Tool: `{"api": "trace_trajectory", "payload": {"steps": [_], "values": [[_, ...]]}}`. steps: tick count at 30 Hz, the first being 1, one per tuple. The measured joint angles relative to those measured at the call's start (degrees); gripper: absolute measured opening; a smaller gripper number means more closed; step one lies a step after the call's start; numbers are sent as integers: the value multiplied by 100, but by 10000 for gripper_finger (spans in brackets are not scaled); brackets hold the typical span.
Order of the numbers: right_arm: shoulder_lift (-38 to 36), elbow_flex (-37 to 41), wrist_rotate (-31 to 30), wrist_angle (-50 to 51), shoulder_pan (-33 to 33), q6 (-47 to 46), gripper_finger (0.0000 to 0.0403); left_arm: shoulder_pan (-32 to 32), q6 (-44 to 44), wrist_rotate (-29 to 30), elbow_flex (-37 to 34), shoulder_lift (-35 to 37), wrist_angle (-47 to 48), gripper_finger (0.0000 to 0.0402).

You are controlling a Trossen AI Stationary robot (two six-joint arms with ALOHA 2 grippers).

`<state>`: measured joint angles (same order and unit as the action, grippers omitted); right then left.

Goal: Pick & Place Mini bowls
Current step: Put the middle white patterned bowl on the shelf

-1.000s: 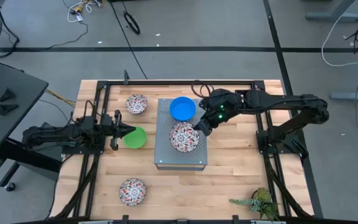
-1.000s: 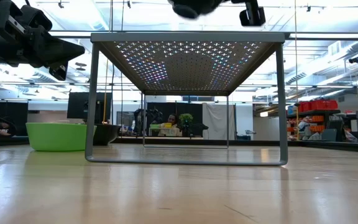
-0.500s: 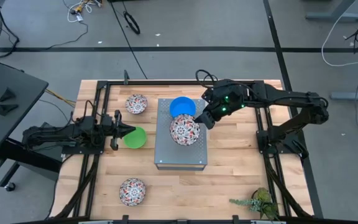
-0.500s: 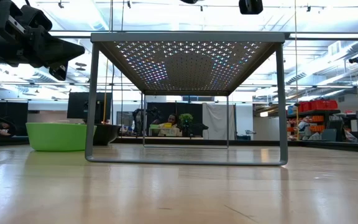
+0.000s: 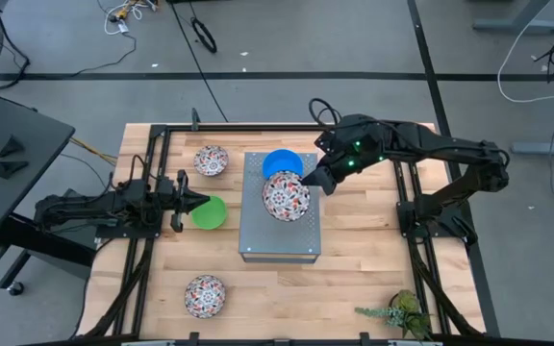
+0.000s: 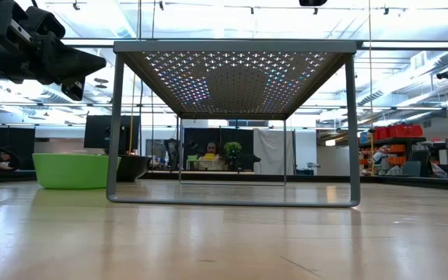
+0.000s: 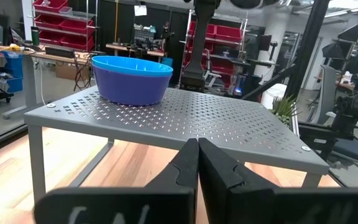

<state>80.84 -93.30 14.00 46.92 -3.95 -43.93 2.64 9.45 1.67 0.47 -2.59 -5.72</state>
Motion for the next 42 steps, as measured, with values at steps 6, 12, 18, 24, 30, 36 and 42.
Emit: {"api": "trace_trajectory", "payload": {"steps": [6, 12, 18, 24, 30, 36, 42], "values": [[0, -158, 1, -68, 2, -1, 0, 1, 0, 0, 1, 0, 0, 14], [97, -183, 52, -145, 34, -7, 0, -1, 0, 2, 0, 0, 0, 14], [388, -183, 287, -216, 81, 53, 0, 0, 0, 2, 0, 0, -4, 14], [623, -183, 687, -204, 116, 116, 0, -1, 0, 0, 0, -2, -3, 14], [799, -183, 962, 286, 118, 314, 0, 1, 0, 0, 0, -2, -2, 14], [1002, -182, 954, 615, 90, 545, 0, 0, 0, 0, 1, -2, -2, 14], [1316, -177, 936, 941, -40, 751, 0, 1, 0, 0, 0, -1, -1, 14]]}}
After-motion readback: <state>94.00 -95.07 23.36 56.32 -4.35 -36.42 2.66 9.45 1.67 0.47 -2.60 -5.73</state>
